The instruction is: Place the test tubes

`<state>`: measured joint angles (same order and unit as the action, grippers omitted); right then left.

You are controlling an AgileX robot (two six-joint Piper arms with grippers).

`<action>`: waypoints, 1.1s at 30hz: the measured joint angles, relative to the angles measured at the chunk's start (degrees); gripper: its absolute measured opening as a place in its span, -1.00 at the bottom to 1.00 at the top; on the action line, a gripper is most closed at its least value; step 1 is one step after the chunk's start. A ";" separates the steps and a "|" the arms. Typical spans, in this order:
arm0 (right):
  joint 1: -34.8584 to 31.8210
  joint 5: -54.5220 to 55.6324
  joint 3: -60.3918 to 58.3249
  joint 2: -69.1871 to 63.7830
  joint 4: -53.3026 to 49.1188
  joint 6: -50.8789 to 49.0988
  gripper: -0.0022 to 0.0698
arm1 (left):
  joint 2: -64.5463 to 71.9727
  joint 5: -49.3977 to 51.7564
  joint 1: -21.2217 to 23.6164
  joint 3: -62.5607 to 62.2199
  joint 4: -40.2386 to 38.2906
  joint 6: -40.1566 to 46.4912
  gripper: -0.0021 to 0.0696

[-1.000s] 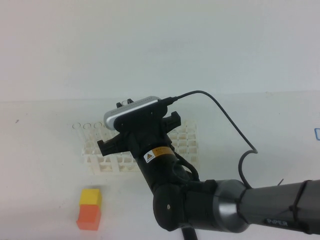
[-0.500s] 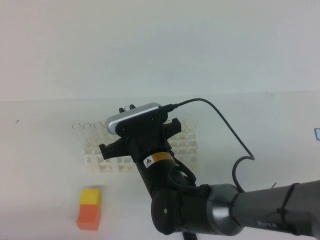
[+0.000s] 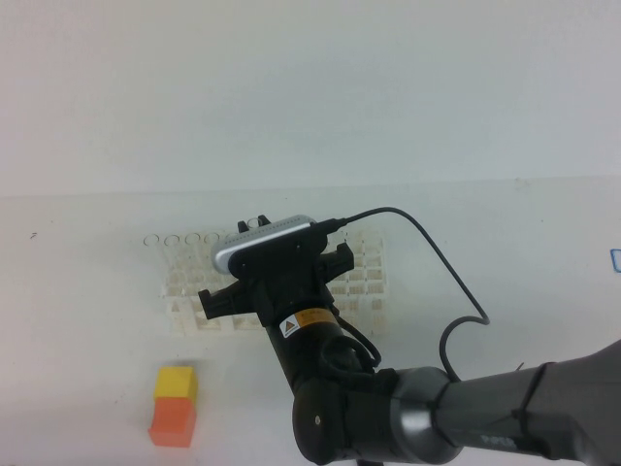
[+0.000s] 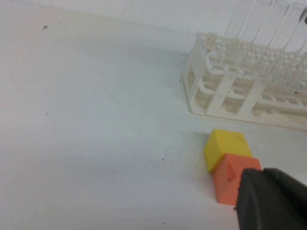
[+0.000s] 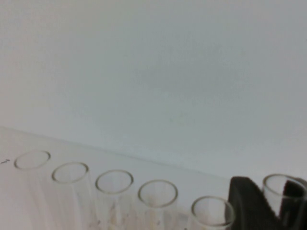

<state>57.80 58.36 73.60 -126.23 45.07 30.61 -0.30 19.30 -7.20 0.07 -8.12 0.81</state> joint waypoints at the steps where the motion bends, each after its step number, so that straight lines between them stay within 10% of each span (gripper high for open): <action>1: 0.00 0.00 0.00 -0.04 0.00 0.00 -0.59 | 0.00 0.00 0.00 0.00 0.00 0.00 -0.95; 33: 0.00 0.52 0.51 -2.14 0.08 -0.45 -0.59 | 0.00 0.00 0.00 0.00 0.00 0.00 -0.95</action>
<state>57.80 58.88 74.11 -128.38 45.15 30.16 -0.30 19.30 -7.20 0.07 -8.12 0.81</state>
